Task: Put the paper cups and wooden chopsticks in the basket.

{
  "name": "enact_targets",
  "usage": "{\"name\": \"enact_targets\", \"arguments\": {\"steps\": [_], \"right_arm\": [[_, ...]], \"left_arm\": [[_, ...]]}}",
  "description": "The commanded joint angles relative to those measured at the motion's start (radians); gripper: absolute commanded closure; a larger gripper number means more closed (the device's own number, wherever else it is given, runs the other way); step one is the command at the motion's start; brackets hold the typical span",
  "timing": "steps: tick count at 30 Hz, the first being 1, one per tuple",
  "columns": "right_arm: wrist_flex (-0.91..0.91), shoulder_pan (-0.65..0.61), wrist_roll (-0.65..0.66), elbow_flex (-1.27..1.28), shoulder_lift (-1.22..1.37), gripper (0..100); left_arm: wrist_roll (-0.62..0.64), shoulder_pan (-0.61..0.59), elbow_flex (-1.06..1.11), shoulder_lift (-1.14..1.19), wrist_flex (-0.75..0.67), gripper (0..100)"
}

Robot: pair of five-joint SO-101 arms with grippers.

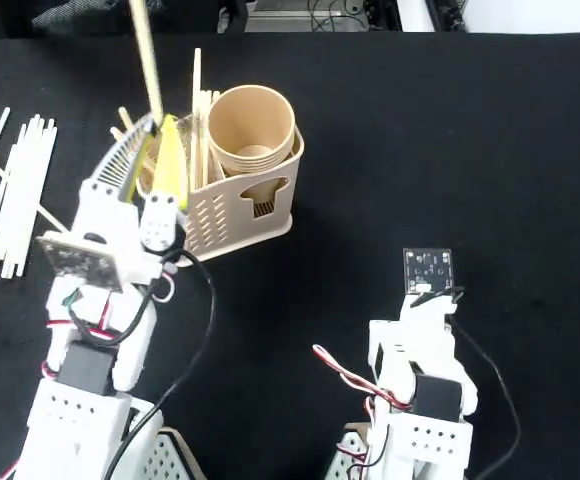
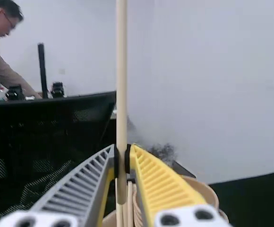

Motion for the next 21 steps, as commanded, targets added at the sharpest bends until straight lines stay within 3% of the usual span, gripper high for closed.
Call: {"name": "enact_targets", "arguments": {"steps": [1, 21], "right_arm": [[0.003, -0.011, 0.000, -0.008, -0.067, 98.5], [0.003, -0.011, 0.000, -0.008, -0.067, 98.5]], "left_arm": [[-0.002, 0.021, 0.030, -0.006, -0.020, 97], [-0.002, 0.018, 0.113, 0.002, -0.098, 97]]}}
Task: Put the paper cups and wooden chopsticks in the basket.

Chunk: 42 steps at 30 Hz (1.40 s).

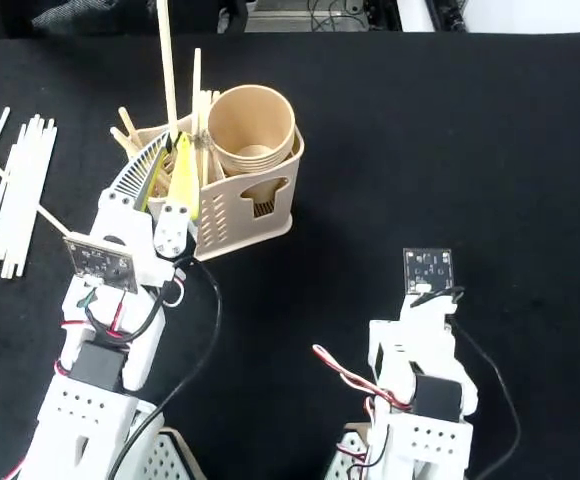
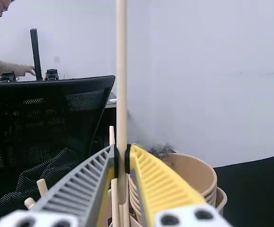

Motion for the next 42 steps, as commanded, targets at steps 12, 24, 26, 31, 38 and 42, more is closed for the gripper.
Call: {"name": "enact_targets", "arguments": {"steps": [12, 24, 26, 31, 38, 42], "right_arm": [[0.003, -0.011, 0.000, -0.008, -0.067, 98.5], [0.003, -0.011, 0.000, -0.008, -0.067, 98.5], [0.003, -0.011, 0.000, -0.008, -0.067, 98.5], [0.003, -0.011, 0.000, -0.008, -0.067, 98.5], [0.003, -0.011, 0.000, -0.008, -0.067, 98.5], [0.003, -0.011, 0.000, -0.008, -0.067, 98.5]], "left_arm": [[0.000, 0.005, -0.004, 0.000, -0.020, 97], [0.000, 0.004, -0.004, 0.000, -0.020, 97], [0.000, 0.004, -0.004, 0.000, -0.018, 97], [0.000, 0.004, -0.004, 0.000, -0.018, 97], [0.000, 0.004, 0.004, -0.002, -0.018, 97], [0.000, 0.004, 0.018, -0.008, -0.018, 97]]}}
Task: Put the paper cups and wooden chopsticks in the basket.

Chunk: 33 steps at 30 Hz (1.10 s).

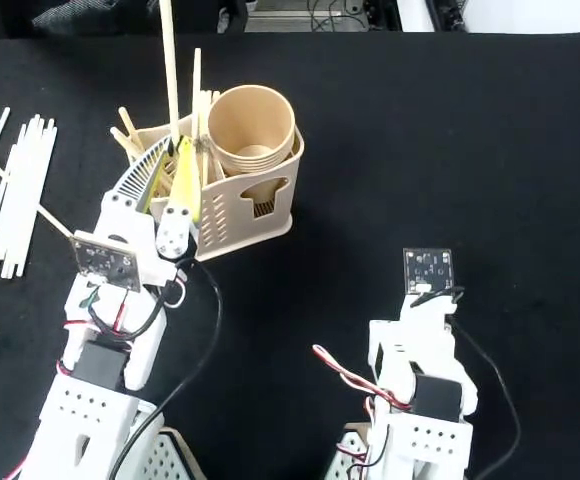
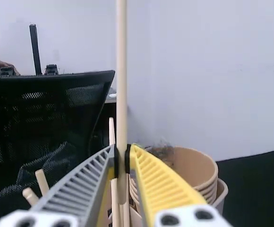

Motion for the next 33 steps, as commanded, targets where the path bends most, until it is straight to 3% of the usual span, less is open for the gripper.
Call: {"name": "enact_targets", "arguments": {"steps": [1, 33], "right_arm": [[0.003, -0.011, 0.000, -0.008, -0.067, 98.5], [0.003, -0.011, 0.000, -0.008, -0.067, 98.5]], "left_arm": [[0.000, 0.004, -0.004, -0.006, -0.018, 97], [0.000, 0.004, 0.013, 0.000, 0.009, 97]]}}
